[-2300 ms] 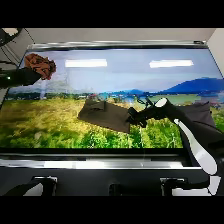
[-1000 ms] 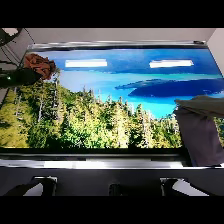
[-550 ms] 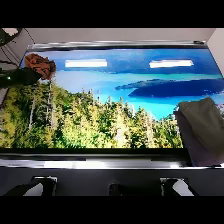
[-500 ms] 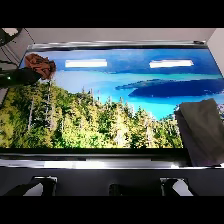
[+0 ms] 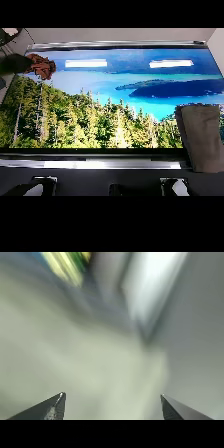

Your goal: Fold the shirts.

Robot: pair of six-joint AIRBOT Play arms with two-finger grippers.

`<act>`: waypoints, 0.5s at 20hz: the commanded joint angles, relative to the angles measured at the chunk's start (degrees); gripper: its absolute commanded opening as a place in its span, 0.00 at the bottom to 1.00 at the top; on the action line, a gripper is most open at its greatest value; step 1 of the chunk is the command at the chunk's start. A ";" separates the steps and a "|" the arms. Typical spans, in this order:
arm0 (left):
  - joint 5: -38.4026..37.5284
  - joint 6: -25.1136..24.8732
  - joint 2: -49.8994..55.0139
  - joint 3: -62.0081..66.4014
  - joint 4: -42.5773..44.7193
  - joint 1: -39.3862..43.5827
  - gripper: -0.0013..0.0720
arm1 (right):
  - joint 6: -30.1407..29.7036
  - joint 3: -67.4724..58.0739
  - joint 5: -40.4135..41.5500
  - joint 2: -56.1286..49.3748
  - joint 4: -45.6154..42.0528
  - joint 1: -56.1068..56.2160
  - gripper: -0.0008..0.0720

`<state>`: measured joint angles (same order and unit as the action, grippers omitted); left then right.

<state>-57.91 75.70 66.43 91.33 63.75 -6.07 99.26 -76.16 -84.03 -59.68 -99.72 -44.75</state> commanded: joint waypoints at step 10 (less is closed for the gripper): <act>-24.28 24.11 7.45 -15.72 33.70 14.78 0.83 | 10.80 -15.28 2.16 -22.32 13.60 55.80 0.96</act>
<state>-77.97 96.71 76.27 87.07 99.35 6.59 107.81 -90.80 -72.05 -74.35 -92.09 3.20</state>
